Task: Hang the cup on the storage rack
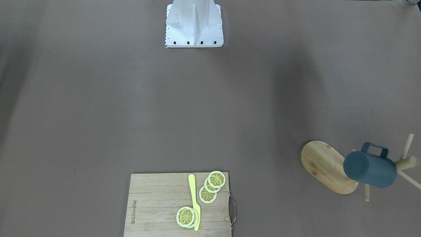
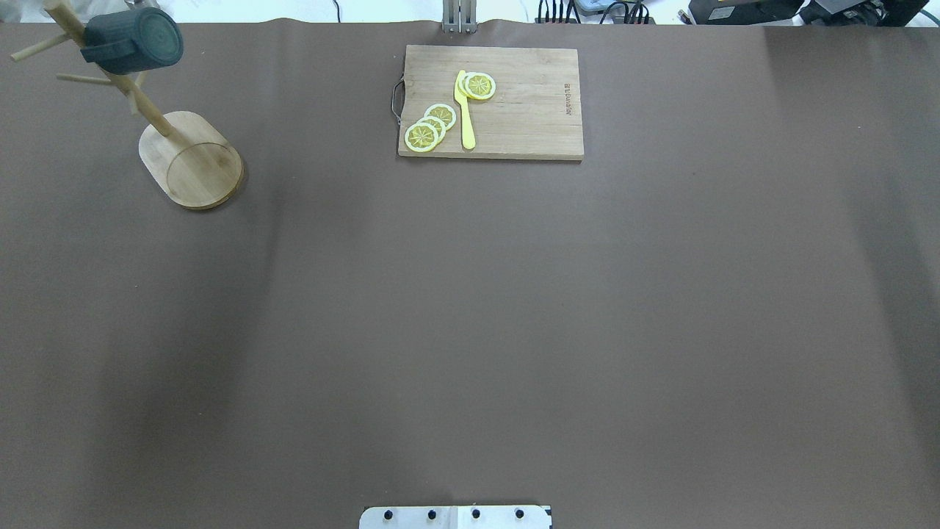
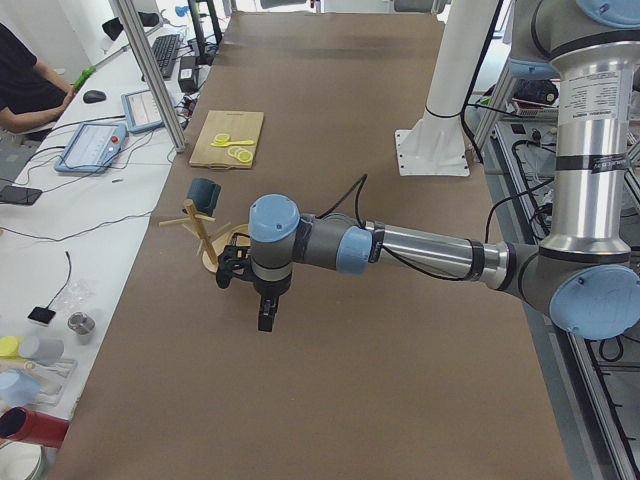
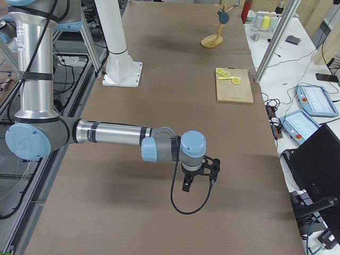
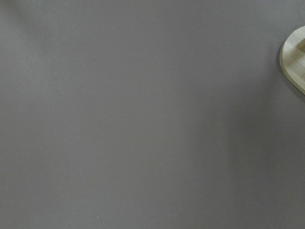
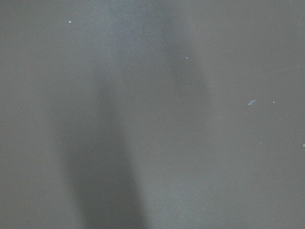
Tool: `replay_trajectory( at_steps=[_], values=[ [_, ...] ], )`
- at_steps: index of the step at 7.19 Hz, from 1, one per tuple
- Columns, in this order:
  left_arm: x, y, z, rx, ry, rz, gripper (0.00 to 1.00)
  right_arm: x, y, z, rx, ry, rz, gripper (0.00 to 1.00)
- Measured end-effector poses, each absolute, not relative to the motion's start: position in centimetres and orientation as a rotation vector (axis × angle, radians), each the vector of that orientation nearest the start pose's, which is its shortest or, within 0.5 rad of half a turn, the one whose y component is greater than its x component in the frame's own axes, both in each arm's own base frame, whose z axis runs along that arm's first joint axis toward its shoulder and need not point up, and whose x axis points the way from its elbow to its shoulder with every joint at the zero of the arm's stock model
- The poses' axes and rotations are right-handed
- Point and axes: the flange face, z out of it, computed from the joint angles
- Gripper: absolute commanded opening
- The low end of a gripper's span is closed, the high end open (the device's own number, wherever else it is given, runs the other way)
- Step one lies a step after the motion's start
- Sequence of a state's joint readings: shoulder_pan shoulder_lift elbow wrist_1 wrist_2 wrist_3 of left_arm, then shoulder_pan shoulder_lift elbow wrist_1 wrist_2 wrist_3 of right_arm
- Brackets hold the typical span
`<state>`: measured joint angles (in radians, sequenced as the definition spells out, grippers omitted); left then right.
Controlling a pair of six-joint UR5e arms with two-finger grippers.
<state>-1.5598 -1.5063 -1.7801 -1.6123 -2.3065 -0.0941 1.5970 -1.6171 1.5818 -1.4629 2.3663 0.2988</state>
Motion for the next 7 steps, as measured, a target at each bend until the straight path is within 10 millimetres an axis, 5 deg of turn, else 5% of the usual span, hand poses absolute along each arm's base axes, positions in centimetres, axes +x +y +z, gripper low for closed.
replay_trajectory(
  at_steps=[4, 7],
  values=[
    [-6.2, -45.5, 60.1, 0.105, 0.744, -0.025, 0.98, 7.3, -48.0, 65.6, -0.046, -0.818, 0.28, 1.0],
    [-6.2, -45.4, 60.1, 0.105, 0.744, -0.025, 0.98, 5.0, -50.6, 61.4, -0.068, -0.807, 0.287, 1.0]
  ],
)
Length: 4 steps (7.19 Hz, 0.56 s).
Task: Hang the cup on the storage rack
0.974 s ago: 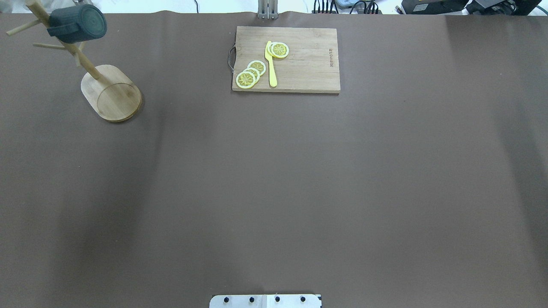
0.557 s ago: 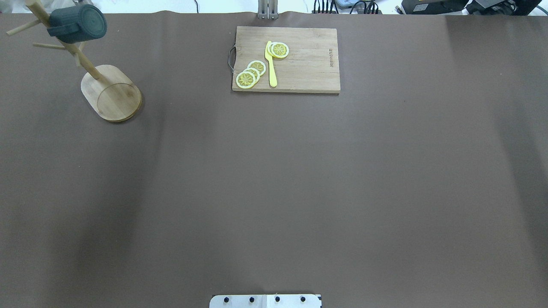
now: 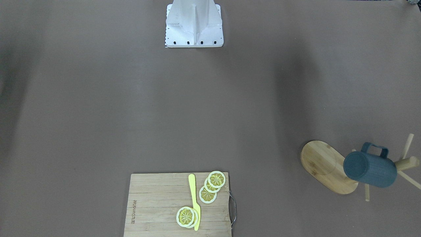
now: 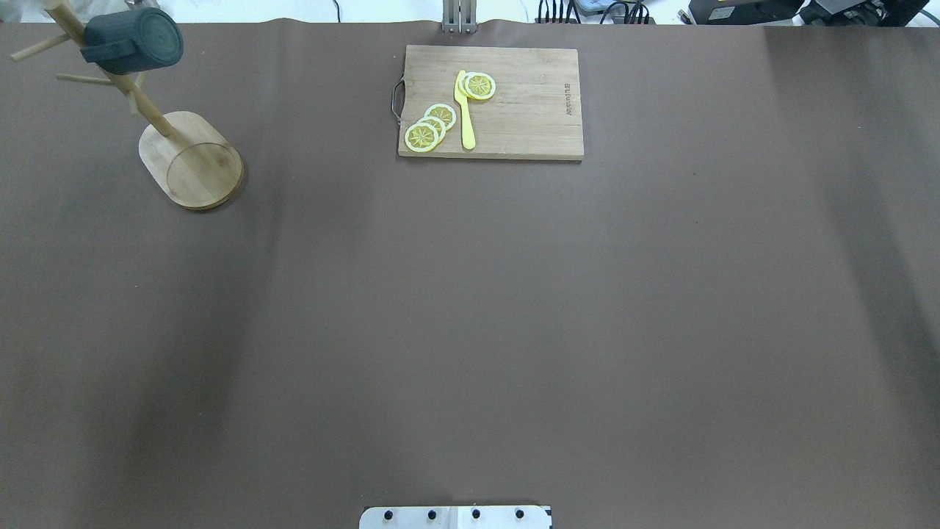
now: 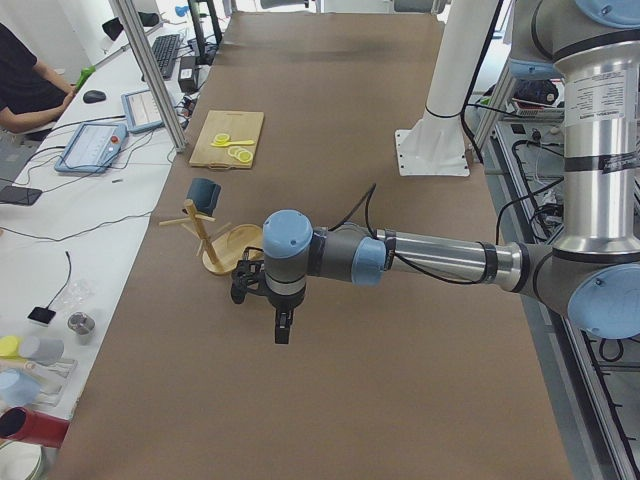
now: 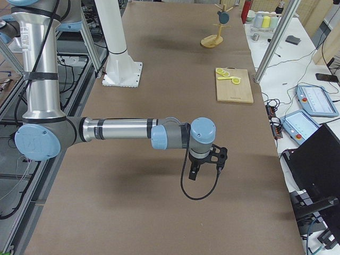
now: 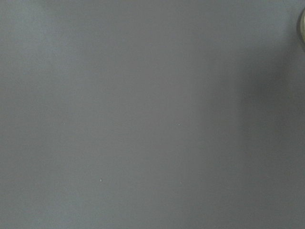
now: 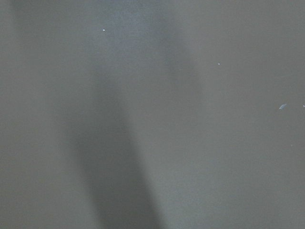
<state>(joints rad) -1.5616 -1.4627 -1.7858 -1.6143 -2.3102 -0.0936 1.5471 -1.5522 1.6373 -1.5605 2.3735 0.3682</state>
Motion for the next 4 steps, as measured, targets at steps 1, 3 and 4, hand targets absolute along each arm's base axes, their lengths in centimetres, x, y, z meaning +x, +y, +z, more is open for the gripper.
replay_trajectory(
  at_steps=[1, 3, 4],
  values=[
    [-6.2, -45.44, 60.06, 0.106, 0.744, -0.025, 0.98, 3.94, -51.09, 60.38, -0.075, -0.801, 0.295, 1.0],
    [-6.2, -45.5, 60.09, 0.105, 0.744, -0.025, 0.98, 3.34, -51.15, 60.06, -0.079, -0.798, 0.297, 1.0],
    [-6.2, -45.5, 60.09, 0.105, 0.744, -0.025, 0.98, 3.3, -51.13, 60.03, -0.079, -0.799, 0.296, 1.0]
  ],
)
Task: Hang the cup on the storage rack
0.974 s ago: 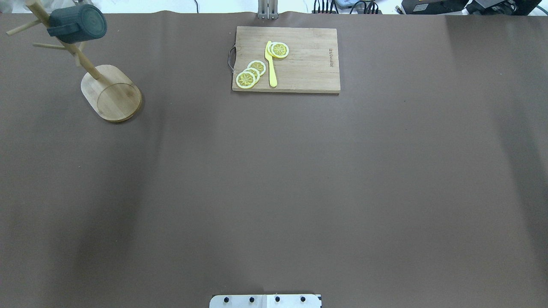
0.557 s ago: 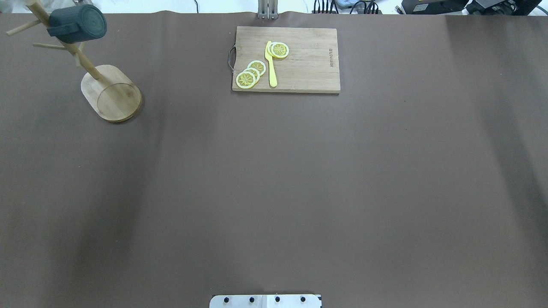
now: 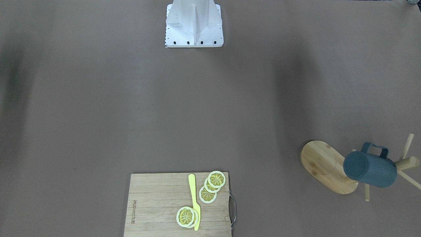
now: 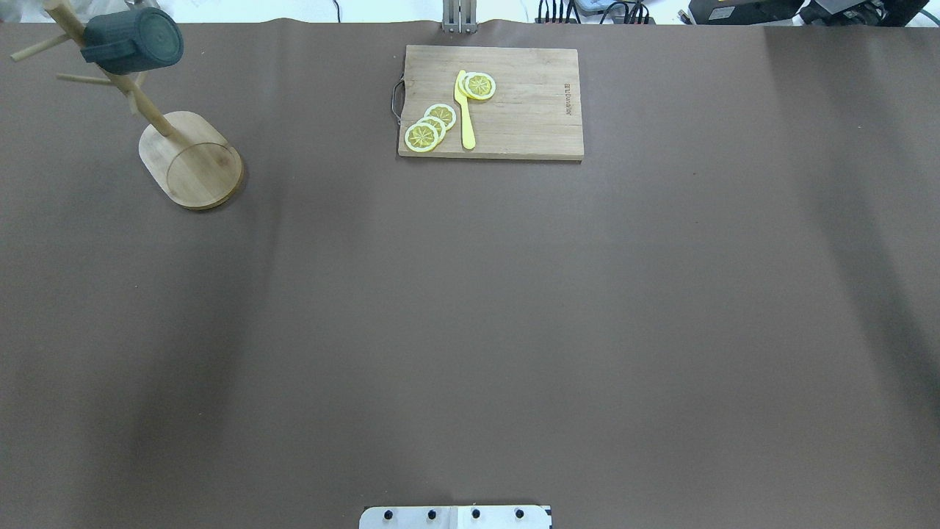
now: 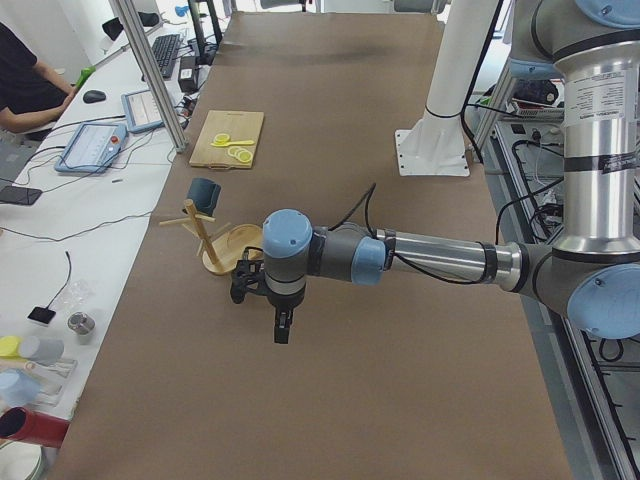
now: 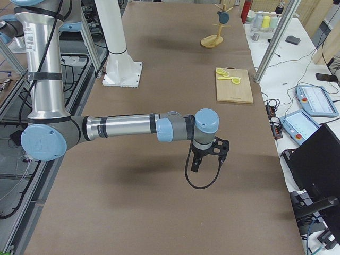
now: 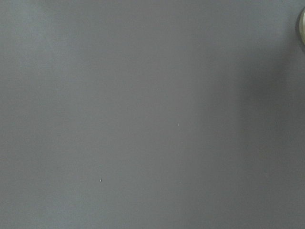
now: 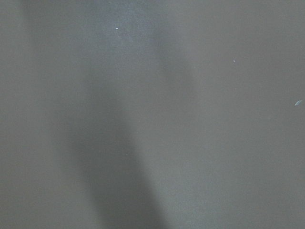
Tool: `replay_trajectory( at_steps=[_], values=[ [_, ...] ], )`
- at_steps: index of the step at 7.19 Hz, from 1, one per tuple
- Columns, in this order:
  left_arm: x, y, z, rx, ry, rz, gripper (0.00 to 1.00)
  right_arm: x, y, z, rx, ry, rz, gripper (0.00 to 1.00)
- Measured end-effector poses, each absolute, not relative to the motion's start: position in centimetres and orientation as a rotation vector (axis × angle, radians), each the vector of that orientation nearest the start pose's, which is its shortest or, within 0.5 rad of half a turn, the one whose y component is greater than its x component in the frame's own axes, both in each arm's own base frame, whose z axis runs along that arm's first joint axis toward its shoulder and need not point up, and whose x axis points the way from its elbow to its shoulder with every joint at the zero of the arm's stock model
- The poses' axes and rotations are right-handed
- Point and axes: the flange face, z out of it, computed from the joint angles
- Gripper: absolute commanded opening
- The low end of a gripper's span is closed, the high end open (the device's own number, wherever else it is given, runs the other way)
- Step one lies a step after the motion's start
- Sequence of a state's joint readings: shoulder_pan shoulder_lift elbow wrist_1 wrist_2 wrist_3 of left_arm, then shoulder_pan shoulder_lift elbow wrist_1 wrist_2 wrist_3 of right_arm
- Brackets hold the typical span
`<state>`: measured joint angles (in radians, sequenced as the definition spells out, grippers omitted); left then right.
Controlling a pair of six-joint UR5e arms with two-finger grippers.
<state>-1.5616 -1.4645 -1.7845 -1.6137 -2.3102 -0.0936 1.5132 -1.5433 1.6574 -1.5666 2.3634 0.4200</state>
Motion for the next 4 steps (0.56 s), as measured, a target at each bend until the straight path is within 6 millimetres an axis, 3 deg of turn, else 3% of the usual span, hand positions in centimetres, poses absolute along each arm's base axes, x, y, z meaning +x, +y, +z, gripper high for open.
replay_trajectory(
  at_steps=[4],
  values=[
    [-6.19, -45.73, 60.13, 0.104, 0.744, -0.025, 0.98, 3.26, -51.15, 59.97, -0.077, -0.8, 0.294, 1.0]
  ],
)
